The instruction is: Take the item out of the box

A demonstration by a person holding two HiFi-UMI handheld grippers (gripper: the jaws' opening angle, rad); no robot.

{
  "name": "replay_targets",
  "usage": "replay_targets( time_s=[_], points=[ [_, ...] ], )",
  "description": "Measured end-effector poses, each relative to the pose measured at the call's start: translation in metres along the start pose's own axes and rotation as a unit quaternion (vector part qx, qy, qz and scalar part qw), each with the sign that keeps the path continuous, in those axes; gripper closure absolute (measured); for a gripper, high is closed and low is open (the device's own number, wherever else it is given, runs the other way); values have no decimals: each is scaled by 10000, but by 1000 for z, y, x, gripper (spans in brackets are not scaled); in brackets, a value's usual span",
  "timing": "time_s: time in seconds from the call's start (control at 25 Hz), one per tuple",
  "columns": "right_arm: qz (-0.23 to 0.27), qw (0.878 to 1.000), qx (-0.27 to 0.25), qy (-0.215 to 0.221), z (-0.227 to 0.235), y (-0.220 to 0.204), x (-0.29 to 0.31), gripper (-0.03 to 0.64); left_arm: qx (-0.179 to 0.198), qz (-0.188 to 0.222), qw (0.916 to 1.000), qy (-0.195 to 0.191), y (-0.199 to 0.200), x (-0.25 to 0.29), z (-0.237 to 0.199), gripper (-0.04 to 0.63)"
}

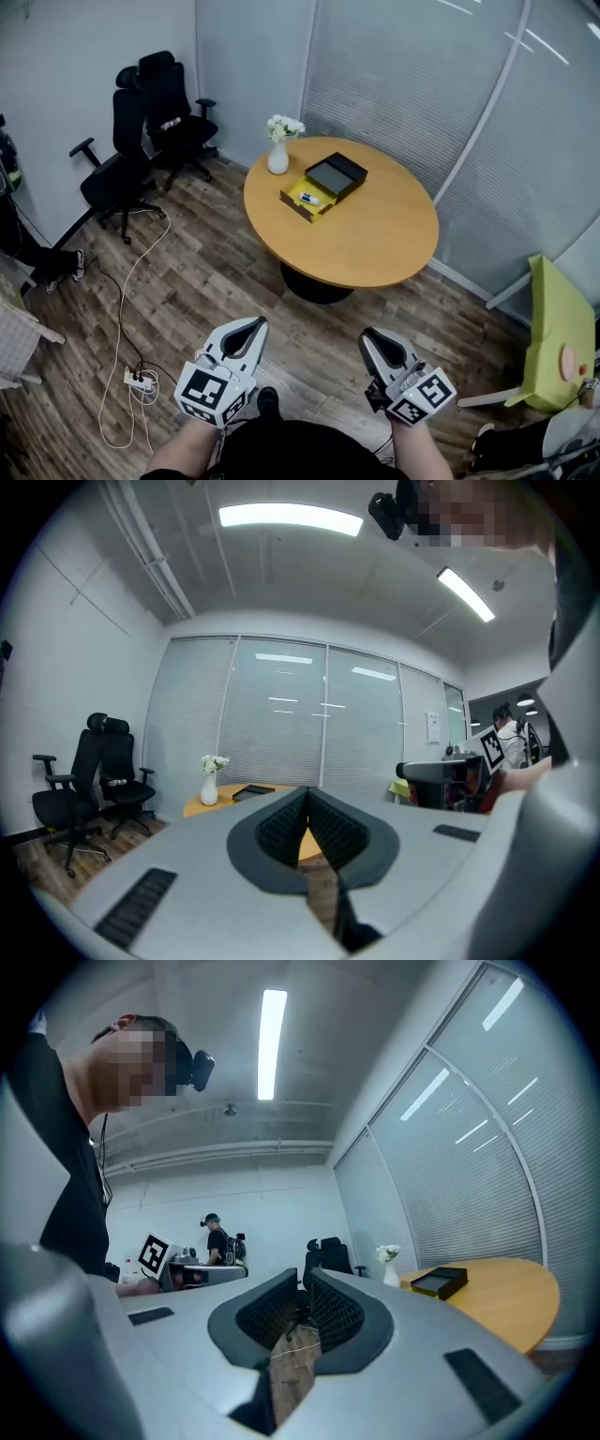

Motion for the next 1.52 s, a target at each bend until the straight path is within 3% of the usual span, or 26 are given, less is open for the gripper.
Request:
replay_targets(
  time_s=[0.32, 0.76, 1.04, 1.52],
  points=[
    [-87, 9998, -1, 164, 11, 3, 100, 577, -88, 44, 9999, 29, 8, 21, -88, 586],
    [-270, 9989, 44, 387, 71, 0, 170, 577, -175, -25, 9997, 170, 6, 73, -140, 586],
    [-256, 9985, 231, 432, 154, -7, 205, 577, -59, -216, 9994, 254, 11, 150, -163, 586],
    [-423, 9974, 371, 450, 347, 19, 265, 575, -101, -635, 9969, 455, 33, 336, -199, 586]
  ],
)
Point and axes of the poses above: the fingertips, and each gripper's own axes: x forward along the fingers, z to its right, y out of its top, the point moved 7 cm from there along -x, backward along the fingers, and after that the axes turned 2 degrees about x, right-handed, at the moved point
